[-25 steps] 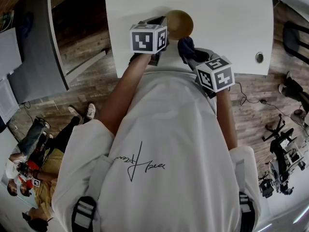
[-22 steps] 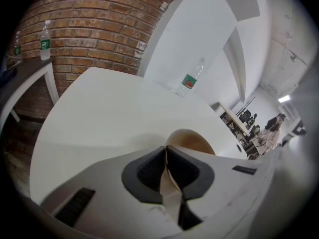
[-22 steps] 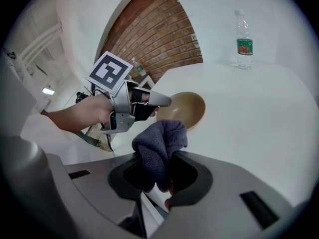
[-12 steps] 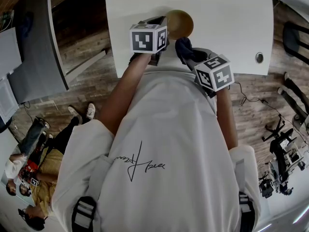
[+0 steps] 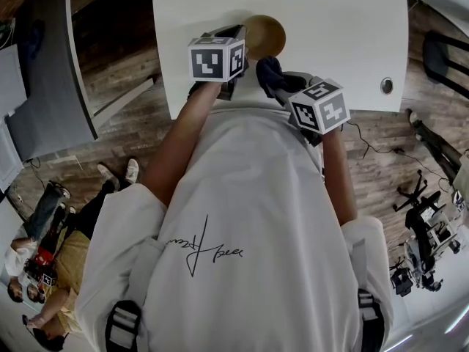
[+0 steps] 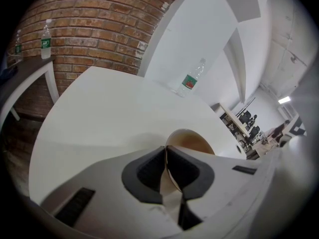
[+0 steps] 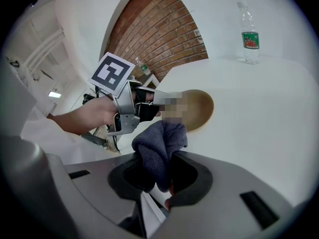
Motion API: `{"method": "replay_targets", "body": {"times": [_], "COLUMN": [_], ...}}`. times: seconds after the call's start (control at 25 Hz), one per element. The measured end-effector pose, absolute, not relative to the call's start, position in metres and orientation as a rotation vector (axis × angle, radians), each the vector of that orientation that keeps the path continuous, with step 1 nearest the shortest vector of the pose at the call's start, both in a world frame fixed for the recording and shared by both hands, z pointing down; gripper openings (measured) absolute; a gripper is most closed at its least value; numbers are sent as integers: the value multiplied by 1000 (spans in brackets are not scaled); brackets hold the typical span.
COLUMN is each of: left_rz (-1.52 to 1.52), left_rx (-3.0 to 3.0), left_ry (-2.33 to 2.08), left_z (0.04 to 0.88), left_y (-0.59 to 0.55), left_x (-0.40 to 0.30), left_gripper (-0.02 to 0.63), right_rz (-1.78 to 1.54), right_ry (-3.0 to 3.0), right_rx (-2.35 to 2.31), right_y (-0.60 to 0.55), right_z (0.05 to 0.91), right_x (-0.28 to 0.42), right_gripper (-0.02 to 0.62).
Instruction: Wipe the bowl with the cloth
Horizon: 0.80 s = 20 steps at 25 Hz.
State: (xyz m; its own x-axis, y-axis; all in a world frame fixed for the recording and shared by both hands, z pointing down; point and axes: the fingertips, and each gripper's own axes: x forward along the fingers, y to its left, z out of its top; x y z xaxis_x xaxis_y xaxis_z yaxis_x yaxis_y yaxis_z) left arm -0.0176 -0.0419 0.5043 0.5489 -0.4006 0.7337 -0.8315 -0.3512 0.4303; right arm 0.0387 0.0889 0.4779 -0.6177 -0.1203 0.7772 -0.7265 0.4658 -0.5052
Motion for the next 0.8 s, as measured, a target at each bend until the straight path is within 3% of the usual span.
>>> {"method": "replay_targets", "body": {"times": [0.8], "left_rz": [651], "left_rx": [1957], "left_ry": [-997], "left_z": [503], "left_y": [-42], "left_x": [-18], "left_gripper": [9], "right_rz": [1116], "right_ry": [-2041], "right_rx": [635], "right_y": [89], "right_z": [479], "right_x": [28], "right_gripper": [81]}}
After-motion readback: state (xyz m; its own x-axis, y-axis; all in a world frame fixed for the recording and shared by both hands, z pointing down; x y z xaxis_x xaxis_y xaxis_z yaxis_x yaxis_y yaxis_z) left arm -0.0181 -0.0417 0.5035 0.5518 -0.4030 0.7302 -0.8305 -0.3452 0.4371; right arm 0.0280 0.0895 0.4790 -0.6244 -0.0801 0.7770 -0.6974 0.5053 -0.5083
